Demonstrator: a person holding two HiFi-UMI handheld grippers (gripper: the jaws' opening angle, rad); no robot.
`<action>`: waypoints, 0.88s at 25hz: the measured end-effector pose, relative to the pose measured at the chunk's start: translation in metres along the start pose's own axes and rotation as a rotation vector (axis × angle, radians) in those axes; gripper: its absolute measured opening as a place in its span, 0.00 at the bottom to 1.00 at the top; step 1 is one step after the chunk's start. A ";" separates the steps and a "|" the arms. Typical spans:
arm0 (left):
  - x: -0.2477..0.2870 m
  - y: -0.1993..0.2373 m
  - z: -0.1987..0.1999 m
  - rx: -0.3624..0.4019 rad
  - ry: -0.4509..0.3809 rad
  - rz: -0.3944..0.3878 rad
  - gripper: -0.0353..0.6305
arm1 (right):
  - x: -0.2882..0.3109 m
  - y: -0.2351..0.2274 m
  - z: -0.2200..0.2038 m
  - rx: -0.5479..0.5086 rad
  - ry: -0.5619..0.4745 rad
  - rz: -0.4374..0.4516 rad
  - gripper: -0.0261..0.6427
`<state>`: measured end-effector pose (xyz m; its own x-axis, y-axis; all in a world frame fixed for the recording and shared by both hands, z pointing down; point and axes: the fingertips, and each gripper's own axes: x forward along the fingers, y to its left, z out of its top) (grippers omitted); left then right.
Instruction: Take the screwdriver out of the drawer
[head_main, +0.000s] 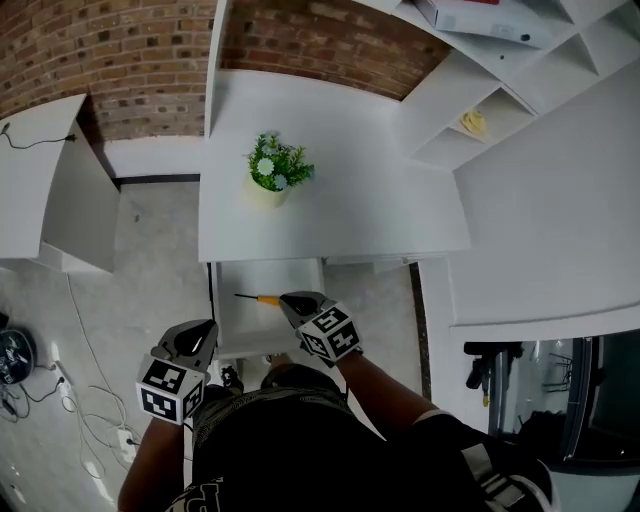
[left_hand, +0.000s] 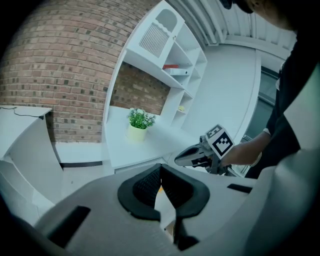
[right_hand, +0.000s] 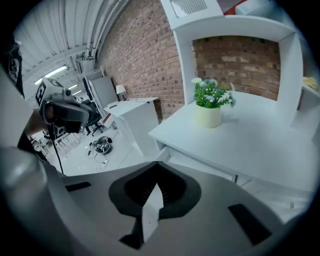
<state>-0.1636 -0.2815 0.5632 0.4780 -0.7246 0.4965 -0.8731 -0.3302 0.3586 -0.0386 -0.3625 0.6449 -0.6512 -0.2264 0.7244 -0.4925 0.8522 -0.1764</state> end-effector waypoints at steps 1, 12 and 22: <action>0.002 0.001 -0.003 -0.002 0.012 0.006 0.08 | 0.008 -0.002 -0.008 -0.023 0.027 0.005 0.05; 0.010 0.032 -0.025 -0.127 0.070 0.137 0.08 | 0.081 -0.030 -0.094 -0.260 0.291 0.029 0.05; 0.014 0.040 -0.045 -0.186 0.103 0.191 0.08 | 0.132 -0.039 -0.124 -0.413 0.398 0.077 0.06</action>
<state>-0.1872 -0.2778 0.6201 0.3224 -0.6945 0.6432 -0.9200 -0.0701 0.3855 -0.0335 -0.3672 0.8304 -0.3692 -0.0294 0.9289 -0.1341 0.9907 -0.0219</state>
